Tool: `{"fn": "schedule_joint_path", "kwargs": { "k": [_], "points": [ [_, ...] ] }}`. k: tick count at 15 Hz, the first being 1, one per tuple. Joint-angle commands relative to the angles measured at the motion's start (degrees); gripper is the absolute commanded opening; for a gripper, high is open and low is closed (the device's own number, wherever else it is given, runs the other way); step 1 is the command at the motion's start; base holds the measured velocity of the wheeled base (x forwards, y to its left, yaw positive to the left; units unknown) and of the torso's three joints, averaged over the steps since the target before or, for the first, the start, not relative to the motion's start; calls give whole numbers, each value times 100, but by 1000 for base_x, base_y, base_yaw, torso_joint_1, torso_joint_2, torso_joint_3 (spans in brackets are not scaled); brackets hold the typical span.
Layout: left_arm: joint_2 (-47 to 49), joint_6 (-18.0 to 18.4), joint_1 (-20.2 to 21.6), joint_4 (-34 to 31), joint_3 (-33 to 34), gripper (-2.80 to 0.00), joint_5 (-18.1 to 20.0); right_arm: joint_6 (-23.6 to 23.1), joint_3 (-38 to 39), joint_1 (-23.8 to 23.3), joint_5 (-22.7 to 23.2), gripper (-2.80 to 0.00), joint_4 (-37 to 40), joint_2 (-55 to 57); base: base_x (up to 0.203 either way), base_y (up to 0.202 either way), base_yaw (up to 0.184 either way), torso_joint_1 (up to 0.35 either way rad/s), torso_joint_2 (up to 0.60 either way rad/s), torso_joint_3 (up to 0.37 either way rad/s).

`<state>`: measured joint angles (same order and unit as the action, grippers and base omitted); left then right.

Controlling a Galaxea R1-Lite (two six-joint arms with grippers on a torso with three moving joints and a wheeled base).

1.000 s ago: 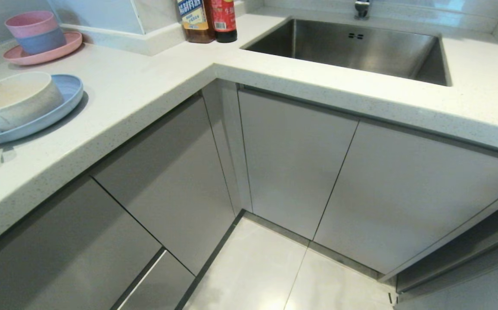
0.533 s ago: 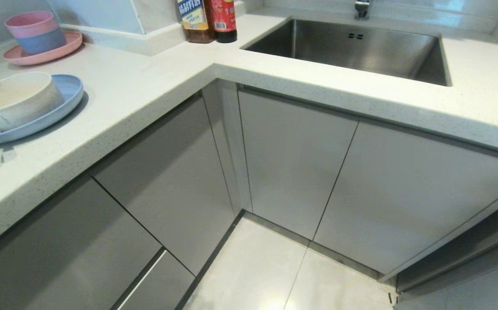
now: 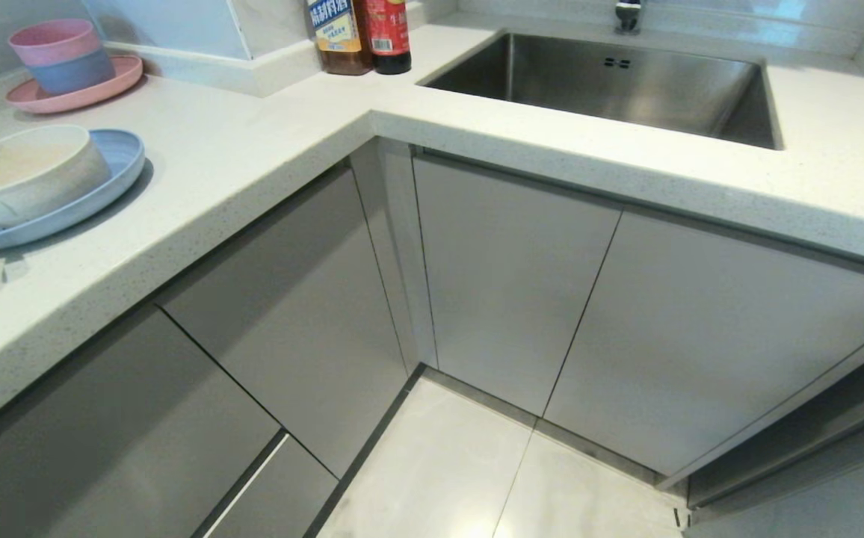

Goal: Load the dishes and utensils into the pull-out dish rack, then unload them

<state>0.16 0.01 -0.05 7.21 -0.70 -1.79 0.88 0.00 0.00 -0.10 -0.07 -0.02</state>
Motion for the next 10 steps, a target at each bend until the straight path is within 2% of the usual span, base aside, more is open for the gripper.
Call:
{"fn": "schedule_joint_path", "kwargs": {
  "k": [1, 2, 5, 10],
  "points": [
    [-11, -73, 2, -403, 190, -280, 71, 0, 9, 0, 1, -280, -1, 2, 0, 0, 0, 0, 0, 0],
    [-14, -72, -2, -855, 44, -280, 163, 0, 9, 0, 1, -280, -1, 2, 0, 0, 0, 0, 0, 0],
    [-16, -255, -4, -827, 44, -280, 207, 0, 9, 0, 1, -280, -1, 2, 0, 0, 0, 0, 0, 0],
    [-16, -270, -4, -628, 105, -280, 144, 0, 9, 0, 1, -280, -1, 2, 0, 0, 0, 0, 0, 0]
  ]
}}
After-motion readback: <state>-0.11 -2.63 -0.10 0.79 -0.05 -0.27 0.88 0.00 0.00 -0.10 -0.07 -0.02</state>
